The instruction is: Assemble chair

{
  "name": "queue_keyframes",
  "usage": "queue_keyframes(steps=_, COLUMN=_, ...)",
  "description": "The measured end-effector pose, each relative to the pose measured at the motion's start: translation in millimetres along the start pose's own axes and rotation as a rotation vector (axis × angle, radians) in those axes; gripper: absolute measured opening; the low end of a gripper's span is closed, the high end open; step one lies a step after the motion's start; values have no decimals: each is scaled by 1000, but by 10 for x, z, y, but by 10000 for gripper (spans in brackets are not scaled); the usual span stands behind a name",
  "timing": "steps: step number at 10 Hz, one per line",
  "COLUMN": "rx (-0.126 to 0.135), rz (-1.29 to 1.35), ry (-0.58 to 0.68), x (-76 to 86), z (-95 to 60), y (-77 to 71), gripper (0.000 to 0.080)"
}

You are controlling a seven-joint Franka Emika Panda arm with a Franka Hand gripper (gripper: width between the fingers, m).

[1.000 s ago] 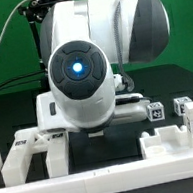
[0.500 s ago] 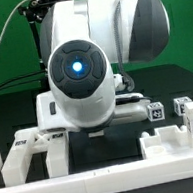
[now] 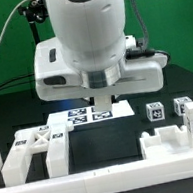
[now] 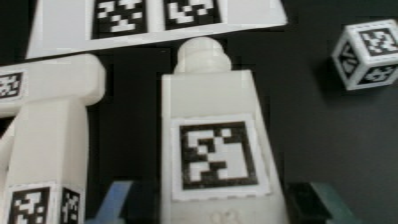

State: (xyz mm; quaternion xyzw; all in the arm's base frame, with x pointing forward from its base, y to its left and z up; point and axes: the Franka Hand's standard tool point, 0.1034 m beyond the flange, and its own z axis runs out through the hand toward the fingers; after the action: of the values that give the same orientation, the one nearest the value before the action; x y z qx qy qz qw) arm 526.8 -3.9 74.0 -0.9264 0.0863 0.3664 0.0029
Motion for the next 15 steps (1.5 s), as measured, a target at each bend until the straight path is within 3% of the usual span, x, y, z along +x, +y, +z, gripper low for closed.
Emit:
queue_keyframes(steps=2, rx=18, rz=-1, ry=162, x=92, z=-100, y=-59, gripper=287)
queue_keyframes(steps=3, rx=45, rz=4, ry=282, x=131, z=-250, y=-160, gripper=288)
queue_keyframes(steps=4, rx=80, rz=31, ry=347, x=87, z=-494, y=-248, gripper=288)
queue_keyframes(steps=5, rx=129, rz=81, ry=457, x=162, z=-780, y=-301, gripper=288)
queue_keyframes(steps=6, rx=146, rz=117, ry=525, x=205, z=-929, y=-306, gripper=288)
queue_keyframes(steps=7, rx=145, rz=111, ry=608, x=236, z=-1007, y=-315, gripper=288)
queue_keyframes(steps=9, rx=153, rz=106, ry=716, x=256, z=-986, y=-362, gripper=288)
queue_keyframes(steps=10, rx=160, rz=102, ry=827, x=326, z=-1037, y=-399, gripper=288)
queue_keyframes(steps=11, rx=163, rz=97, ry=945, x=389, z=-974, y=-467, gripper=288)
queue_keyframes(steps=12, rx=169, rz=88, ry=1052, x=405, z=-1030, y=-530, gripper=288)
queue_keyframes(steps=13, rx=185, rz=77, ry=1214, x=394, z=-1235, y=-586, gripper=288)
queue_keyframes(steps=15, rx=191, rz=94, ry=1326, x=389, z=-1111, y=-560, gripper=288)
